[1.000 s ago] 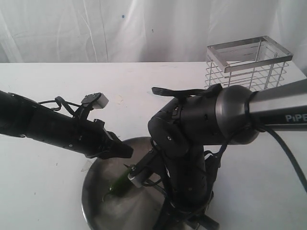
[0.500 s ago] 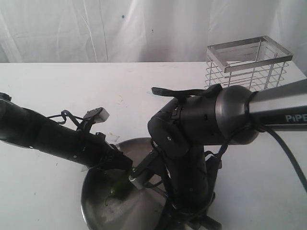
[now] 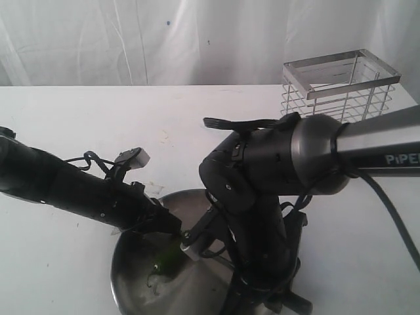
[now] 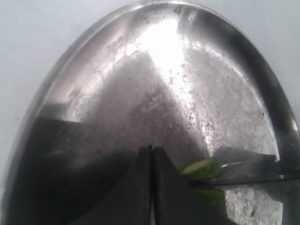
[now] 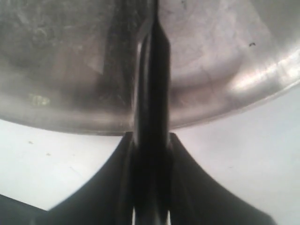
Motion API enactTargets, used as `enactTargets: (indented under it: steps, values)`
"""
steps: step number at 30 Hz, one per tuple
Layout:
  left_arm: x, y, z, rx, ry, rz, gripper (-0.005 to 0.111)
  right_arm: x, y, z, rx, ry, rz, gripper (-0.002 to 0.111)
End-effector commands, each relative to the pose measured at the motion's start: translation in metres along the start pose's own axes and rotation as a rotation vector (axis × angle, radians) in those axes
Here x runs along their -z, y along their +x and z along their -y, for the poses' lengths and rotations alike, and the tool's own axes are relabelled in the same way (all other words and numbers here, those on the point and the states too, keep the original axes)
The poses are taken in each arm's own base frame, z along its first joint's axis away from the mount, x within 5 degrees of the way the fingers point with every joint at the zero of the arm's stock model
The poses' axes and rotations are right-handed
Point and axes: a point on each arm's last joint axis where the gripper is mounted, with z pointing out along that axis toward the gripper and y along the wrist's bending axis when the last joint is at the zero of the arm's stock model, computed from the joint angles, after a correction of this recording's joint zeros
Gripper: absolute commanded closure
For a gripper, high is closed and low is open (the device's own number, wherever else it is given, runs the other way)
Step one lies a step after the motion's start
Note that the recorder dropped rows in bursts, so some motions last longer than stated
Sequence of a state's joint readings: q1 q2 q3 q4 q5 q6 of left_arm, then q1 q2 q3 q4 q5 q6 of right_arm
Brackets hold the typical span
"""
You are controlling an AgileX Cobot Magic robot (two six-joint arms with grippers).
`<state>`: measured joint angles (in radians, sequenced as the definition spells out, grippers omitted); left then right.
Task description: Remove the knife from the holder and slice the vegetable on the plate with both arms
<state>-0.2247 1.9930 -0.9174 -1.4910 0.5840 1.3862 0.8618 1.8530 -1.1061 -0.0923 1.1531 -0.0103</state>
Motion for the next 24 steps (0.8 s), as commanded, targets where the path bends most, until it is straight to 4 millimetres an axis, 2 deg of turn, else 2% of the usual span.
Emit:
enactTargets:
  steps: [1,6,19,24]
  values:
    - [0.002,0.002,0.006,-0.029,0.019,-0.017,0.107,0.006,-0.008,0.001,0.019,0.016,0.012,0.108]
    - [0.005,-0.001,0.009,-0.040,0.022,-0.007,0.107,0.001,-0.011,0.000,0.034,0.006,-0.053,0.108]
    - [0.006,0.000,0.013,-0.058,0.042,-0.021,0.107,0.002,-0.012,0.001,0.062,0.011,-0.048,0.108]
    - [0.005,0.012,0.007,-0.037,-0.007,-0.087,0.107,0.002,-0.012,0.001,0.065,0.014,-0.048,0.108]
